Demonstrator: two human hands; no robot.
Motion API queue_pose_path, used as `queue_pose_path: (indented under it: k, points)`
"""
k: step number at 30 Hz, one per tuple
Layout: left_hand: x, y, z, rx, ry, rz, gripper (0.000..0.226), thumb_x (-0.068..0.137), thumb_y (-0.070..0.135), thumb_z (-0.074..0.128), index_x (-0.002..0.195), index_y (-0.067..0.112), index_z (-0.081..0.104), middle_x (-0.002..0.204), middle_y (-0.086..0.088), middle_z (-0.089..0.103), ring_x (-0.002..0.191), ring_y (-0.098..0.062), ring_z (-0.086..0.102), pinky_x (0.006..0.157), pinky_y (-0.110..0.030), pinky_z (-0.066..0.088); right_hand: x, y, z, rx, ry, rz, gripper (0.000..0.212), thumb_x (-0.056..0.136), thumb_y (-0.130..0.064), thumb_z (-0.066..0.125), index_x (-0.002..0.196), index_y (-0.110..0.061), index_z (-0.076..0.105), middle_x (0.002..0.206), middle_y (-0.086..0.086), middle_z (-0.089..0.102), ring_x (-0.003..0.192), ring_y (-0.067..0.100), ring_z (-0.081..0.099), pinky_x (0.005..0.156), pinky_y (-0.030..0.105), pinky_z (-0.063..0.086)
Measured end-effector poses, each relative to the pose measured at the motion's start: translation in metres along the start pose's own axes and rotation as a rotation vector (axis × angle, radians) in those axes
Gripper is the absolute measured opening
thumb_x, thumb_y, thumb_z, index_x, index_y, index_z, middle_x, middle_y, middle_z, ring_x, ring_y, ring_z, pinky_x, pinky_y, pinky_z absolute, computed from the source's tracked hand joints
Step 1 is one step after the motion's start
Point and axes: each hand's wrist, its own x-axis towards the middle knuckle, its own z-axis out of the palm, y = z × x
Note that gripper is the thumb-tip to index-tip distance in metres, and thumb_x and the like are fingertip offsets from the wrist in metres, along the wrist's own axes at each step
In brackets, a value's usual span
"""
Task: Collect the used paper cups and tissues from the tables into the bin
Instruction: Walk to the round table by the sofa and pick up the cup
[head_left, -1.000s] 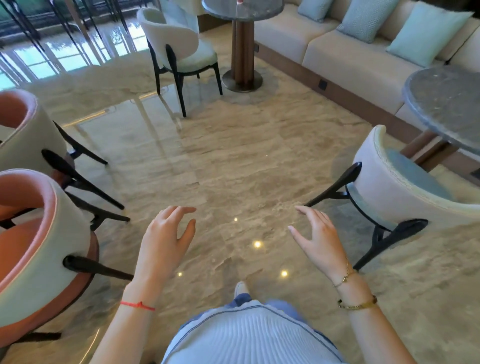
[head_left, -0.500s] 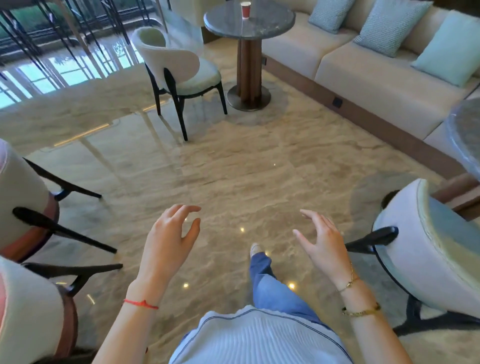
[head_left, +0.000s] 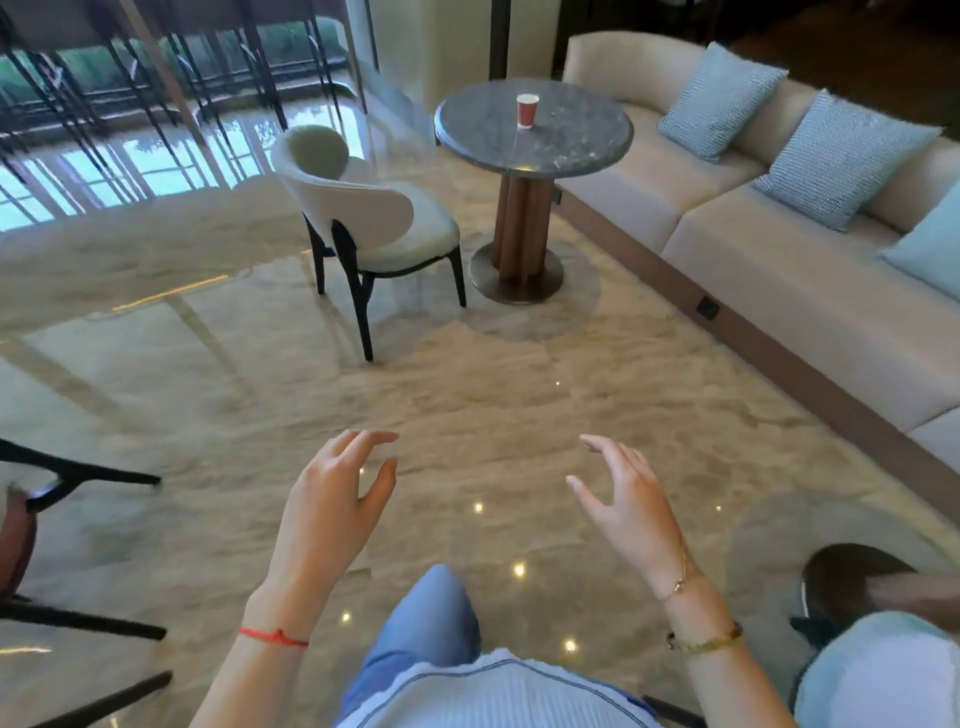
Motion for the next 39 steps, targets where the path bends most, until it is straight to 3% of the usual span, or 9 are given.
queue_pose_path:
  k: [8, 15, 23, 27, 31, 35, 39]
  points:
    - [0.176, -0.032, 0.04, 0.013, -0.034, 0.014, 0.023, 0.088, 0.021, 0.065, 0.111, 0.025, 0.065, 0.11, 0.011, 0.063, 0.101, -0.014, 0.063, 0.082, -0.032, 0.051, 0.177, 0.017, 0.032, 0.014, -0.032, 0.007, 0.045, 0.085, -0.03, 0.067, 0.127, -0.019, 0.053, 0.121, -0.005, 0.059, 0.118, 0.013, 0.048, 0.098, 0.014, 0.029]
    - [0.362, -0.047, 0.039, 0.062, -0.001, 0.059, 0.023, 0.089, 0.02, 0.064, 0.112, 0.024, 0.065, 0.11, 0.012, 0.062, 0.098, -0.01, 0.06, 0.08, -0.02, 0.044, 0.369, 0.009, 0.033, 0.026, 0.038, -0.012, 0.044, 0.083, -0.031, 0.068, 0.124, -0.022, 0.054, 0.119, -0.006, 0.06, 0.117, 0.013, 0.049, 0.095, 0.01, 0.028]
    - [0.541, -0.046, 0.051, 0.074, -0.047, 0.124, 0.025, 0.091, 0.022, 0.063, 0.116, 0.023, 0.064, 0.114, 0.009, 0.063, 0.097, -0.013, 0.061, 0.077, -0.024, 0.045, 0.521, 0.011, 0.032, 0.034, 0.1, 0.055, 0.042, 0.084, -0.025, 0.069, 0.123, -0.017, 0.057, 0.116, -0.004, 0.061, 0.114, 0.016, 0.051, 0.094, 0.009, 0.026]
    - [0.618, -0.046, 0.075, 0.06, -0.08, 0.134, 0.023, 0.09, 0.02, 0.063, 0.113, 0.024, 0.065, 0.112, 0.011, 0.062, 0.092, -0.015, 0.059, 0.075, -0.029, 0.049, 0.585, 0.03, 0.036, 0.063, 0.09, 0.087, 0.043, 0.085, -0.029, 0.066, 0.126, -0.021, 0.054, 0.12, -0.008, 0.058, 0.118, 0.011, 0.047, 0.095, 0.013, 0.028]
    - [0.694, -0.041, 0.104, 0.054, -0.081, 0.143, 0.024, 0.09, 0.02, 0.063, 0.113, 0.023, 0.065, 0.113, 0.01, 0.063, 0.1, -0.014, 0.06, 0.081, -0.032, 0.051, 0.66, 0.055, 0.034, 0.069, 0.072, 0.103, 0.043, 0.087, -0.031, 0.064, 0.127, -0.022, 0.052, 0.121, -0.01, 0.057, 0.12, 0.009, 0.045, 0.095, 0.015, 0.03]
    - [0.777, -0.027, 0.136, 0.055, -0.074, 0.148, 0.024, 0.091, 0.021, 0.062, 0.114, 0.025, 0.064, 0.112, 0.011, 0.062, 0.1, -0.012, 0.058, 0.078, -0.026, 0.046, 0.749, 0.083, 0.017, 0.064, 0.079, 0.104, 0.042, 0.086, -0.027, 0.066, 0.126, -0.018, 0.054, 0.121, -0.006, 0.058, 0.119, 0.012, 0.047, 0.094, 0.008, 0.025]
    - [0.858, -0.009, 0.16, 0.043, -0.065, 0.13, 0.025, 0.091, 0.022, 0.062, 0.115, 0.028, 0.062, 0.113, 0.012, 0.06, 0.088, -0.009, 0.055, 0.075, -0.022, 0.041, 0.841, 0.107, -0.008, 0.052, 0.088, 0.091, 0.042, 0.085, -0.025, 0.068, 0.124, -0.015, 0.056, 0.121, -0.003, 0.06, 0.118, 0.016, 0.05, 0.097, 0.015, 0.03]
